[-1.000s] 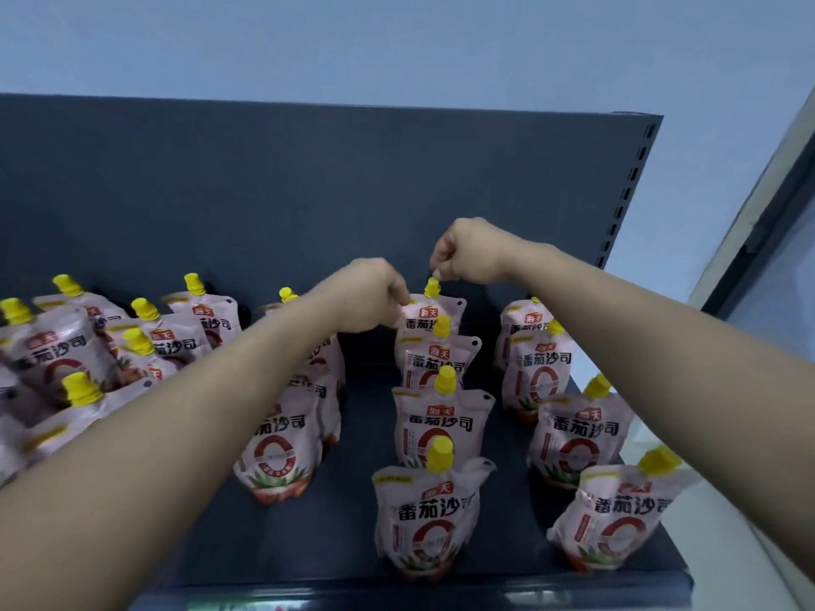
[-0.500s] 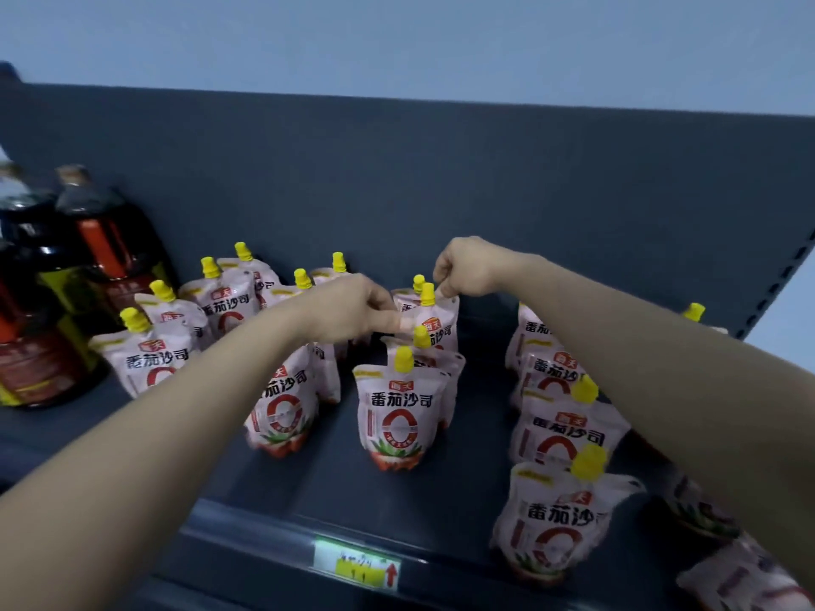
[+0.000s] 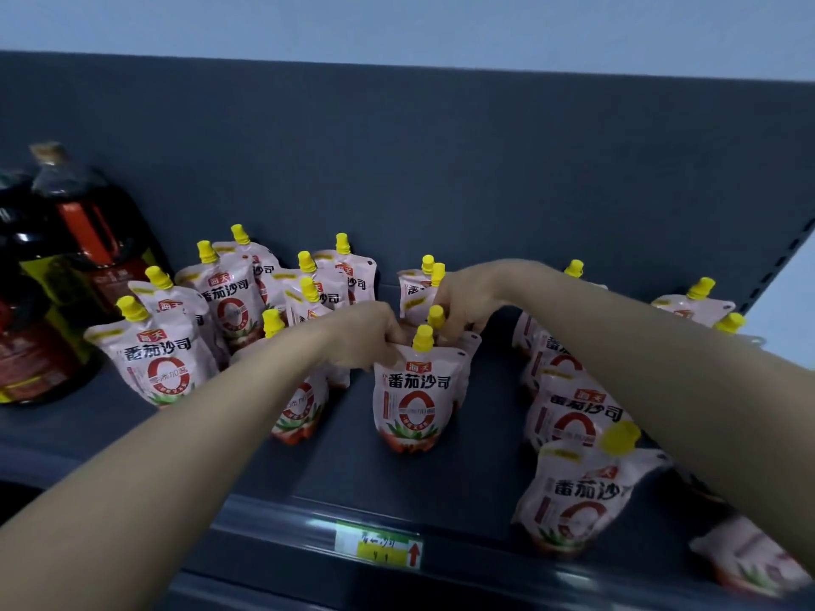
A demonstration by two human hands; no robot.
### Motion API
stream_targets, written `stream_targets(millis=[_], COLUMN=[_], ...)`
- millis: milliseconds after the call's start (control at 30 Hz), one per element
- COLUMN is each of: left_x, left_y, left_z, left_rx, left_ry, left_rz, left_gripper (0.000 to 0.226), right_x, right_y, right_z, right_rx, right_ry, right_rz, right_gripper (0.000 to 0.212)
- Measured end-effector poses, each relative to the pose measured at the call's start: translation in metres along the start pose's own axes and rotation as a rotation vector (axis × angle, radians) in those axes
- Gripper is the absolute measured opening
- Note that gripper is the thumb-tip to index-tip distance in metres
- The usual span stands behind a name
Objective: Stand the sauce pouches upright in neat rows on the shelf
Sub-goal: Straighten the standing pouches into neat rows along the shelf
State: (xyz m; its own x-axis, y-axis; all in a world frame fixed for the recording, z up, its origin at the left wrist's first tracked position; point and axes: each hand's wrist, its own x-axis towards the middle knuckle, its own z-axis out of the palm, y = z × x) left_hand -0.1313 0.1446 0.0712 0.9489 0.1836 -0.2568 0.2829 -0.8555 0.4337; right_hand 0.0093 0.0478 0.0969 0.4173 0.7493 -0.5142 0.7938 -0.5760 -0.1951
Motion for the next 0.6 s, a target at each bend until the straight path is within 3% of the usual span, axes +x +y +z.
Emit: stream_targets(millis=[67,467,600], left_x=[-0.004,-0.035,-0.038], left_y=[-0.002,0.006,0.007], left_z=[0.002,0.021,0.024], left_rx=[-0.01,-0.13,-0.134], left_ry=[-0.013,-0.216,-0.21], left_rz=[0.032,0.141,0.162], left_gripper=[0.019,0.024,0.024], right_x=[0.0,-0.006,-0.012], right_y=[0.0,-0.007,-0.008], right_z=[0.002,0.018,0.019], right_rx=[-0.037,-0.116,-0.119], right_ry=[0.039,0.189,0.186], right_rz=[0.002,0.055,0.096], right_gripper=[0.031,0.016,0.022])
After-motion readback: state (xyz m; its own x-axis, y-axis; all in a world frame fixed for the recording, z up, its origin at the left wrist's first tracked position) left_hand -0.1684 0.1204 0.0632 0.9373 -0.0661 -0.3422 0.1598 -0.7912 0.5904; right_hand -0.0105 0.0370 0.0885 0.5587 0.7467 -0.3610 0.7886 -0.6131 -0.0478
